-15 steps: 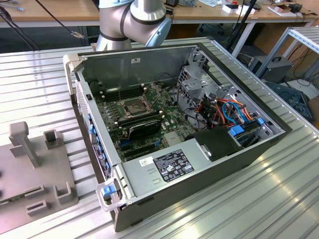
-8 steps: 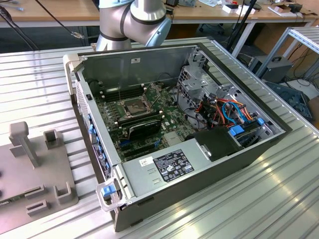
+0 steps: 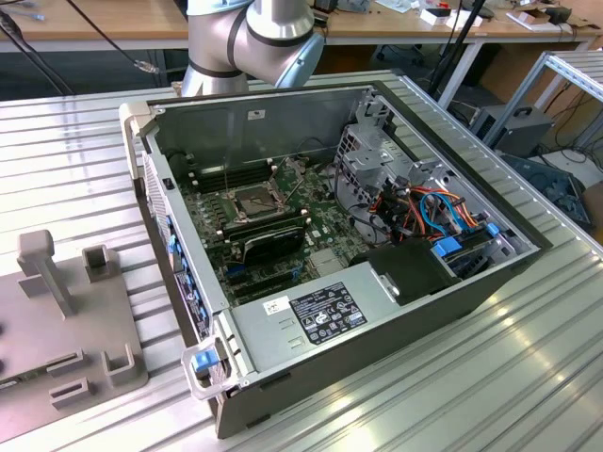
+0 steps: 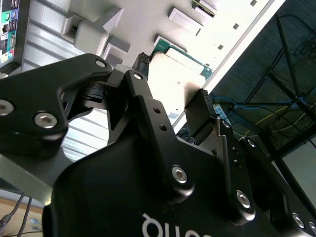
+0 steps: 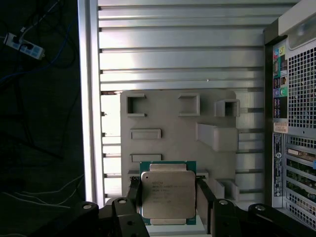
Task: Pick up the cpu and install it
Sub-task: 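Pick up the cpu and move it towards the insertion slot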
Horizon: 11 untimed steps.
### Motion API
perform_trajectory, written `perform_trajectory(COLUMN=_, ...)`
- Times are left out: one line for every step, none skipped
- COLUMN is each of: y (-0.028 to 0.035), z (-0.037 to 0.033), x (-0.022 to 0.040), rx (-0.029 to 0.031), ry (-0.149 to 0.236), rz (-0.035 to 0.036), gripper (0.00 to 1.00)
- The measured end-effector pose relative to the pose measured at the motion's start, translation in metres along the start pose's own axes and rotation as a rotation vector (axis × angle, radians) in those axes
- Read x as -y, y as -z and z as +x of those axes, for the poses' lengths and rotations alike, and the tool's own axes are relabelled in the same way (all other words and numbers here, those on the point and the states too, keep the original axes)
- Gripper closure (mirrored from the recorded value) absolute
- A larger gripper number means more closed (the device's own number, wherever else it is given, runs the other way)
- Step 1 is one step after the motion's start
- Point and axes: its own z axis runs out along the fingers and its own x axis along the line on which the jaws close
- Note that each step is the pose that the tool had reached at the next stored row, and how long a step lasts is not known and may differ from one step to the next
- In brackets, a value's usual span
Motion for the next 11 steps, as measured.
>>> perform_trajectory(y=0.0, z=-0.0009, x=0.0, rx=0.0, ry=0.0, rz=0.0, gripper=0.46)
perform_trajectory(y=0.0, z=-0.0022, x=-0.0001, rx=-0.0001, ry=0.0, rz=0.0, gripper=0.46)
perform_trajectory(y=0.0, z=-0.003, x=-0.0001, rx=-0.0001, ry=0.0, rz=0.0001, gripper=0.46)
perform_trajectory(y=0.0, z=-0.0037, x=-0.0001, rx=-0.0001, ry=0.0, rz=0.0001, gripper=0.46)
perform_trajectory(y=0.0, z=-0.0044, x=-0.0001, rx=-0.0001, ry=0.0, rz=0.0, gripper=0.46)
perform_trajectory(y=0.0, z=-0.0052, x=-0.0002, rx=0.0, ry=0.0, rz=0.0, gripper=0.46)
perform_trajectory(y=0.0, z=-0.0058, x=-0.0002, rx=-0.0001, ry=0.0, rz=0.0, gripper=0.46)
perform_trajectory(y=0.0, z=-0.0064, x=-0.0002, rx=-0.0001, ry=0.0, rz=0.0, gripper=0.46)
perform_trajectory(y=0.0, z=-0.007, x=-0.0002, rx=-0.0001, ry=0.0, rz=0.0, gripper=0.46)
perform_trajectory(y=0.0, z=-0.0074, x=-0.0002, rx=0.0, ry=0.0, rz=0.0, gripper=0.46)
perform_trajectory(y=0.0, z=-0.008, x=-0.0002, rx=-0.0001, ry=0.0, rz=0.0, gripper=0.46)
